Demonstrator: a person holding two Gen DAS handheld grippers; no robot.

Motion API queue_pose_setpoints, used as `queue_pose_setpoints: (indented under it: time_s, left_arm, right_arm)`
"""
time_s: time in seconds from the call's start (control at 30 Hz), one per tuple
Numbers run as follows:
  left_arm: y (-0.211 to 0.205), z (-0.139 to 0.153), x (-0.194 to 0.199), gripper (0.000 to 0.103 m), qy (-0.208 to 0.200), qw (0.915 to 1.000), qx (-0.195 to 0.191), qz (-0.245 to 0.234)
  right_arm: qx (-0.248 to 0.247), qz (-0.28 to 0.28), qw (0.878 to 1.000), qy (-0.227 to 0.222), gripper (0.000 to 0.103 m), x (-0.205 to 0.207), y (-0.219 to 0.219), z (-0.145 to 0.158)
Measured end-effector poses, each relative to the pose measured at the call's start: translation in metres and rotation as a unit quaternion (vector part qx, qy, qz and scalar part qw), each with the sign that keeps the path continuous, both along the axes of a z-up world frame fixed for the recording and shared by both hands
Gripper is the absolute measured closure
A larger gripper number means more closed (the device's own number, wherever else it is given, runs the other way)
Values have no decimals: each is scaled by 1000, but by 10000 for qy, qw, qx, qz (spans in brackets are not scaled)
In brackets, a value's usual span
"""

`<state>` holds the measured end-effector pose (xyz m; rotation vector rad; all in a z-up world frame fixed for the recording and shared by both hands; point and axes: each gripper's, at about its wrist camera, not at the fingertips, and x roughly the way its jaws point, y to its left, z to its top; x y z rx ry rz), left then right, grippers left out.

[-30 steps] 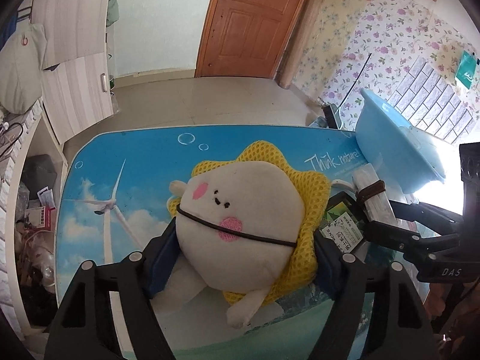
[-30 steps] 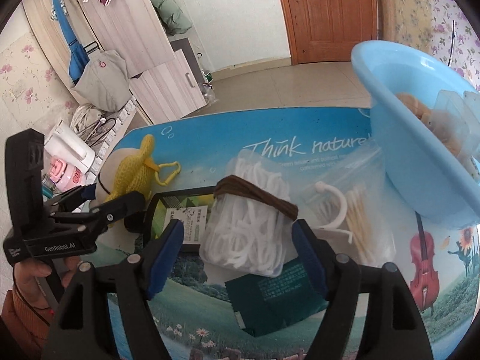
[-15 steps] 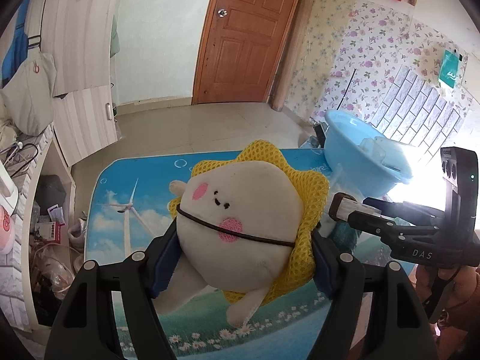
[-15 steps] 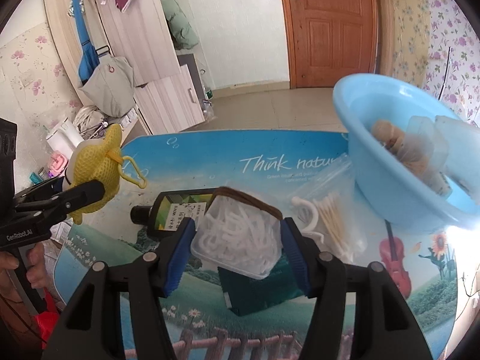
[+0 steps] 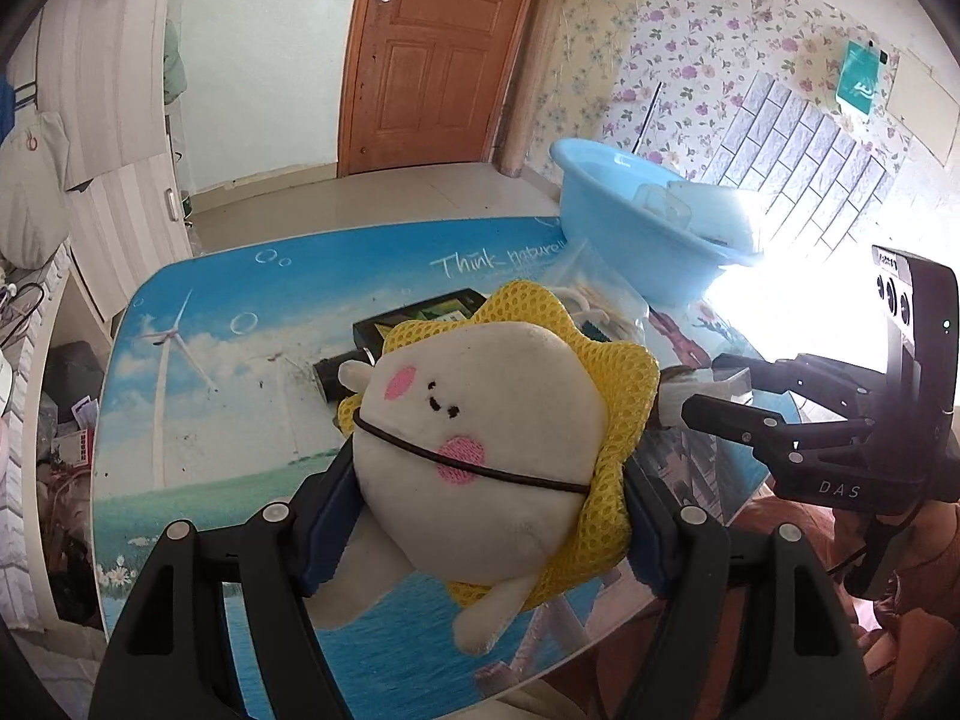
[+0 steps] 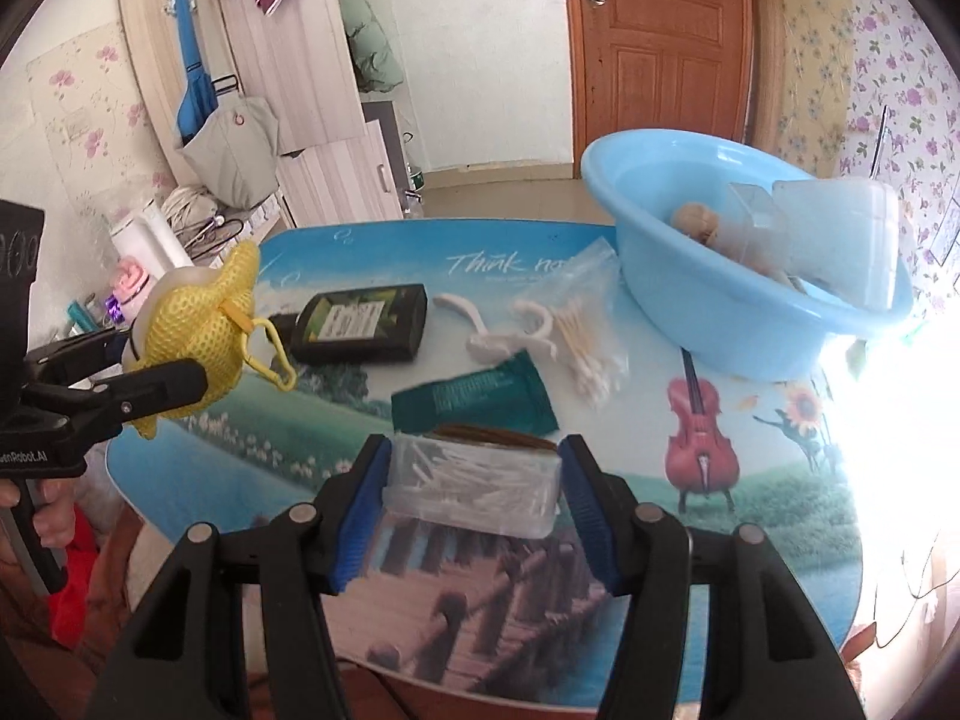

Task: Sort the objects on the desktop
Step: 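Lift the plush and floss-pick box and carry both to the blue basin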

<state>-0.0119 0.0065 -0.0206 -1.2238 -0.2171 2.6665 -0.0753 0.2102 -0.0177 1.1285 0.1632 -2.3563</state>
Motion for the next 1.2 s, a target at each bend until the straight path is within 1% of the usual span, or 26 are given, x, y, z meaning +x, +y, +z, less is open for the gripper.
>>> queue_pose_setpoints:
  time_s: [0.17,0.23,0.33,0.47,0.53,0.6,0.67,0.93,1.0,1.03,1.07,1.1,1.13,1.2]
  left_arm:
    - [12,-6,5,28,-94,9999,-109,-92]
    - [13,-11,5,28,-161,9997,-179,-103]
    - [13,-19,4,27,-277,9994,-182,-76]
    - [13,-28,3,25,-351,9990,-281,-39]
    - [13,-30,2,24,-376,9989,-289,-24]
    - [12,-35,1,21,-416,9988,-274,-22]
    - [11,-37,1,18,-412,9988,-265,-33]
    - [14,-47,-5,12,-463,9980,-436,-28]
    - [15,-50,-6,12,-455,9978,-477,-12]
    - [14,-49,-5,13,-435,9979,-478,-8]
    - [13,-48,-3,25,-398,9981,-467,14]
    - [10,-45,-2,27,-346,9986,-405,19]
    - [8,-41,0,32,-310,9990,-332,20]
    - [5,-34,1,33,-234,9994,-233,34]
  right_arm:
    - [235,118,9997,9,46,9,1,-8]
    - [220,199,9996,-33,46,11,0,-12]
    - [276,255,9993,-73,46,14,1,-17]
    - [375,254,9990,-36,45,15,1,-20]
    - [360,228,9991,-53,42,14,2,-21]
    - [360,191,9991,-136,39,12,4,-23]
    - [373,165,9989,-226,39,10,5,-28]
    - [463,88,9978,-471,39,6,8,-43]
    - [442,77,9977,-509,38,5,8,-44]
    - [431,80,9978,-492,38,5,8,-45]
    - [437,86,9979,-474,38,5,8,-45]
    - [434,105,9980,-453,42,5,8,-45]
    - [405,122,9981,-438,48,5,8,-45]
    - [299,146,9985,-439,49,5,10,-43]
